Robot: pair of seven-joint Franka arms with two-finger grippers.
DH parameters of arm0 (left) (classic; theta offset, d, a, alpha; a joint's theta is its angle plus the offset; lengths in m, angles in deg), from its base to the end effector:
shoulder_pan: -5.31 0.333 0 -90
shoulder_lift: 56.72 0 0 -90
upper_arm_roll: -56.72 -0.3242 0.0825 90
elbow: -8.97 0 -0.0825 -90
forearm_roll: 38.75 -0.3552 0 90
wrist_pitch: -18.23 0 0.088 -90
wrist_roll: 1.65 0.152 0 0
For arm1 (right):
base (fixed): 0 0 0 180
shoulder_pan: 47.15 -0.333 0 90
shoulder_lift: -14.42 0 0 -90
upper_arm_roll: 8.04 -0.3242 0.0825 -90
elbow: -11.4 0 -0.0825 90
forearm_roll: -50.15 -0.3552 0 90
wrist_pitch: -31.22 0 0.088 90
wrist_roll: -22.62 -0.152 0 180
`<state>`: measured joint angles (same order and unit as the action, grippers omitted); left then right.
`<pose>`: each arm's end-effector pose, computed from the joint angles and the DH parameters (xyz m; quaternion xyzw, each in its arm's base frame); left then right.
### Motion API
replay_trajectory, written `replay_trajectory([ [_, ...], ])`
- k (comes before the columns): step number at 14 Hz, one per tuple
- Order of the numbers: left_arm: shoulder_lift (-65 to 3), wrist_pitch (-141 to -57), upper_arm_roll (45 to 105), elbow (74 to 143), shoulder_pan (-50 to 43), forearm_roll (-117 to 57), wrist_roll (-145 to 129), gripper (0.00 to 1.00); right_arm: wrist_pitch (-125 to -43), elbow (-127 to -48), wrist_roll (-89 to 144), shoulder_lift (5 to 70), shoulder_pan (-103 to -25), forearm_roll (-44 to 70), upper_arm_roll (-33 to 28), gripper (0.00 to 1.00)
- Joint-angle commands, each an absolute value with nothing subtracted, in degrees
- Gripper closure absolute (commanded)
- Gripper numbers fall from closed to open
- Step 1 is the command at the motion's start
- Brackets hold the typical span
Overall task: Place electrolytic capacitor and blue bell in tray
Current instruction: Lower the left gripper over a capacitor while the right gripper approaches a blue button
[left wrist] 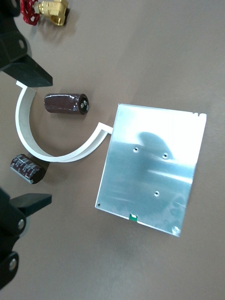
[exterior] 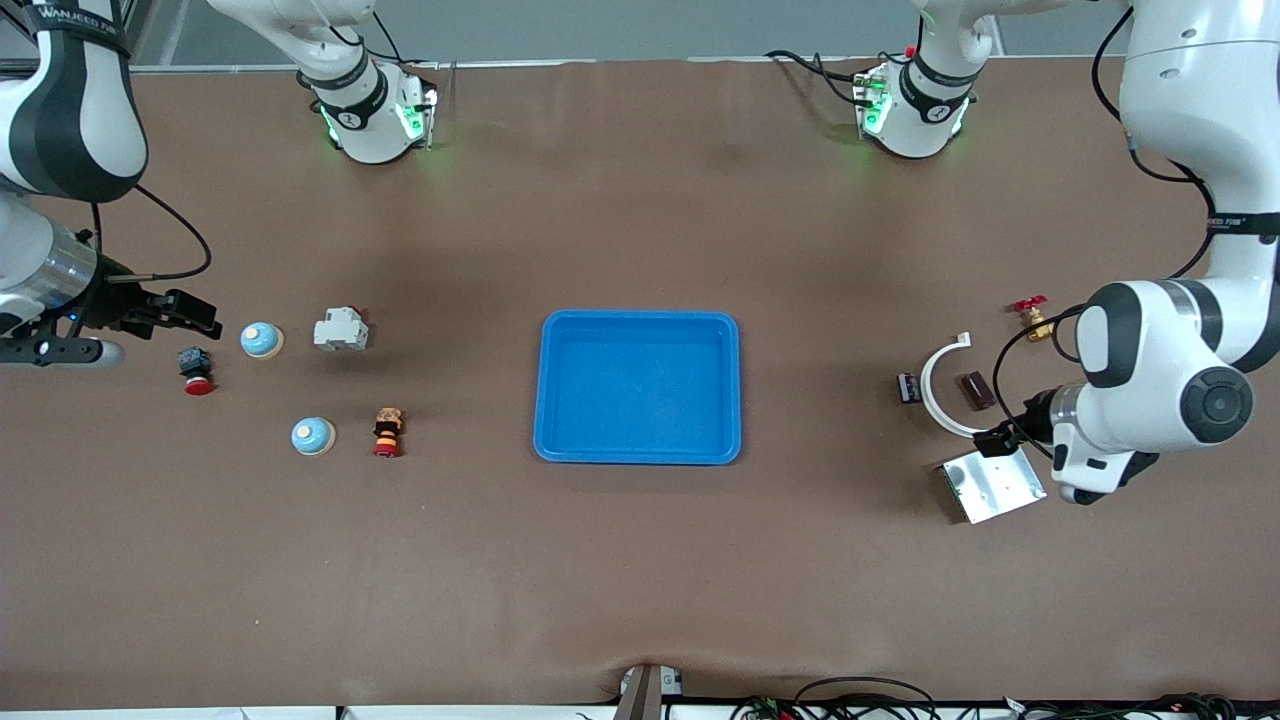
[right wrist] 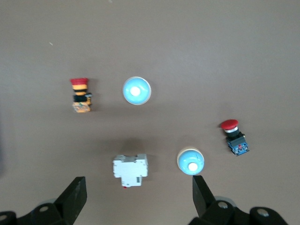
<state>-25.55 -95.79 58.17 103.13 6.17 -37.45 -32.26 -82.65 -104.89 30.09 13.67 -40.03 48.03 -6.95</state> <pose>0.6324 -0.0075 0.2634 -0.9593 -0.2642 0.0993 0.0105 0.5131 -0.0702 0.4251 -0.9996 0.0142 0.0121 0.0188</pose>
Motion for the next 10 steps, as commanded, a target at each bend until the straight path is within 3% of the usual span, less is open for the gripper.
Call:
replay_trajectory([
  [1,-26.2,-96.7,58.1,105.4,6.0,-38.4,-34.6,0.0,-84.6,-110.7,33.7,10.1,-37.1,48.5,-8.1,0.0],
  [10,-27.7,-97.9,58.1,112.6,6.1,-41.7,-34.7,0.0,-94.9,-123.8,34.3,8.3,-34.2,48.4,-8.1,0.0],
])
